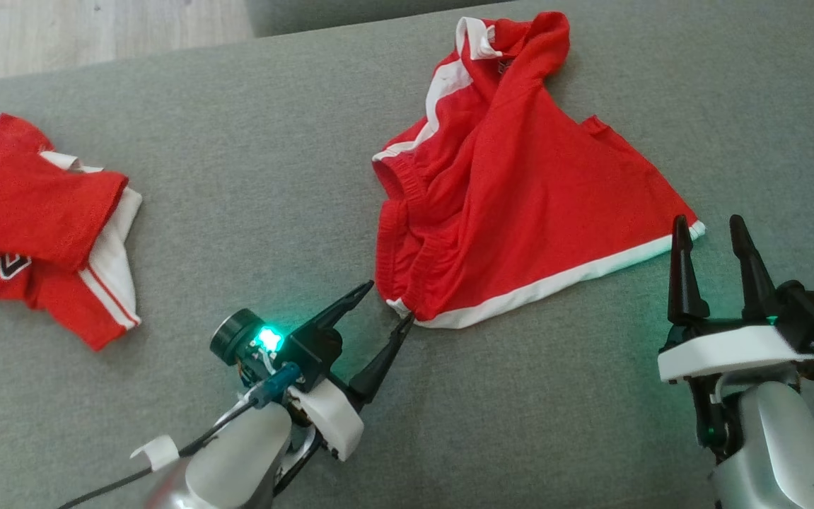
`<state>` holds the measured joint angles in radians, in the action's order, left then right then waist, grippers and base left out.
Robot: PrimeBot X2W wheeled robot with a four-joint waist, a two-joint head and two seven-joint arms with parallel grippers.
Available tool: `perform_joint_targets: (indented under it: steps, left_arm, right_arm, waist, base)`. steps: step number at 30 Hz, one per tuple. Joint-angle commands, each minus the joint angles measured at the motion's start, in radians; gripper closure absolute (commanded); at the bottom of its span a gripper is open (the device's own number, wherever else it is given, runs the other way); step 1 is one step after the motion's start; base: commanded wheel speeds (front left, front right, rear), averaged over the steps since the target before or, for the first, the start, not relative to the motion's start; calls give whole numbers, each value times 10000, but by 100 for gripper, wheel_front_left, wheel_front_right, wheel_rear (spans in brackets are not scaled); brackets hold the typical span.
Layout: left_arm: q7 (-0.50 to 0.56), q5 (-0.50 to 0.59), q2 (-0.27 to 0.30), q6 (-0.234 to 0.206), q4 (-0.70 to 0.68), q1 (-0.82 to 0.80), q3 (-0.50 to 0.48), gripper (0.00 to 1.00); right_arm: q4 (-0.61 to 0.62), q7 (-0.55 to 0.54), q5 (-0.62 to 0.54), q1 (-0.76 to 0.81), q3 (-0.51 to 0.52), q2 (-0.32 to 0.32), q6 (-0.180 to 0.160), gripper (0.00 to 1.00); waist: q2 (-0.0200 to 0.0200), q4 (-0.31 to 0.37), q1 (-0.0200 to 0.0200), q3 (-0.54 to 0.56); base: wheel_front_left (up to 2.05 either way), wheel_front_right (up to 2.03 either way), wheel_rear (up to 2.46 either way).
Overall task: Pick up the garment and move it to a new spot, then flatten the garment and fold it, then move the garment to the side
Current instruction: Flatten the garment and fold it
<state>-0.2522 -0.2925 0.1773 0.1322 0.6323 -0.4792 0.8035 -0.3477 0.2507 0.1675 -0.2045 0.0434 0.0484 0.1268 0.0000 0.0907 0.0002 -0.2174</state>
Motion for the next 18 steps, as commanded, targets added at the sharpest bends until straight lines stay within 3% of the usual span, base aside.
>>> perform_joint_targets:
  steps: [1,13,14,15,18]
  left_arm:
    - [-95,-112,236,-17,-139,-473,-101,0]
    - [-95,-578,424,-16,-65,-908,687,0]
    - [-95,-624,430,-16,-37,-933,788,53]
    - [-95,-676,434,-16,-5,-955,888,100]
    - [-95,-819,453,-16,27,-1002,1094,100]
  right_arm:
    - [327,110,55,-351,-214,19,39,0]
    - [236,110,124,-471,-206,18,39,0]
    - [224,110,125,-483,-212,18,39,0]
    - [208,110,126,-493,-214,18,39,0]
    - [125,110,103,-502,-180,18,39,0]
  waist:
    - [0,83,-2,-59]
    - [0,251,-2,-217]
    - [0,259,-2,-225]
    - [0,265,-2,-225]
    - [0,257,-2,-178]
  base:
    - [0,0,0]
    - [0,0,0]
    - [0,0,0]
    - [0,0,0]
    - [0,0,0]
